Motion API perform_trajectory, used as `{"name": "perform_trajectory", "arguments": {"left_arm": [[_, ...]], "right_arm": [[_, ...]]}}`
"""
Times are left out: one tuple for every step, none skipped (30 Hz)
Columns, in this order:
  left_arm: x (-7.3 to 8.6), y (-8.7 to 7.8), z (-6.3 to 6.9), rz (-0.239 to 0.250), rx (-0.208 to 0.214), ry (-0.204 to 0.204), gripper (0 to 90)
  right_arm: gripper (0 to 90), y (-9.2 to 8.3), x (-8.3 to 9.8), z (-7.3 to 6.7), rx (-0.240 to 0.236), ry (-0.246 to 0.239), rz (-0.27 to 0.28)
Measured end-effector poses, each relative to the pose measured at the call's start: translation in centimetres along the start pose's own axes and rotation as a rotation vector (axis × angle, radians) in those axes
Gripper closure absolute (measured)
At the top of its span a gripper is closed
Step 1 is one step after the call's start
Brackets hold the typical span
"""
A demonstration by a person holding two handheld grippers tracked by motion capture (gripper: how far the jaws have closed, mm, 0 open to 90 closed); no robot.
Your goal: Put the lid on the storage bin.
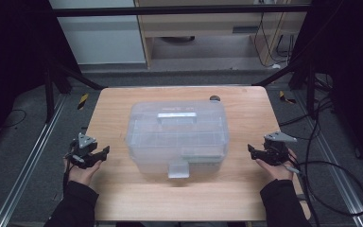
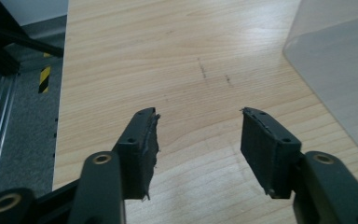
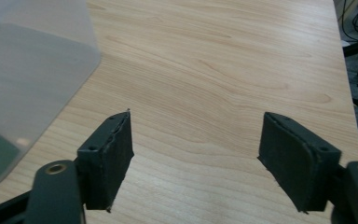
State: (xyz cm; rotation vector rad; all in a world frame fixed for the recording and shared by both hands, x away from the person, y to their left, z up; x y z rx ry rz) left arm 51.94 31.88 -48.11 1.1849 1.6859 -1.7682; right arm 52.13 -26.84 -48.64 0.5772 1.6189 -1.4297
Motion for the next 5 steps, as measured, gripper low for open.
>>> {"name": "perform_trajectory", "arguments": {"left_arm": [[0.1,0.11,-0.06,-0.006,-0.004,-0.001,42.6],[0.18,0.21,-0.12,-0.011,-0.008,-0.002,40.7],[0.24,0.3,-0.18,-0.013,-0.012,-0.003,38.6],[0.3,0.39,-0.26,-0.017,-0.014,-0.006,36.3],[0.35,0.46,-0.32,-0.019,-0.016,-0.01,33.7]], "right_arm": [[24.6,0.03,0.09,0.15,0.001,0.006,0.0],[24.1,0.04,0.16,0.3,0.007,0.012,-0.001],[23.3,0.07,0.23,0.46,0.011,0.013,-0.002],[22.4,0.09,0.3,0.57,0.012,0.021,-0.003],[21.6,0.11,0.36,0.67,0.012,0.029,-0.005]]}}
Point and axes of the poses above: each handheld gripper's, and its own axes: y roughly forward along the jaws, x roughly out of its underside, z roughly to its right, the point moved 4 cm from there along y, roughly forward along the jaws, and after that the axes turned 3 degrees about z, right-handed, at the moved point
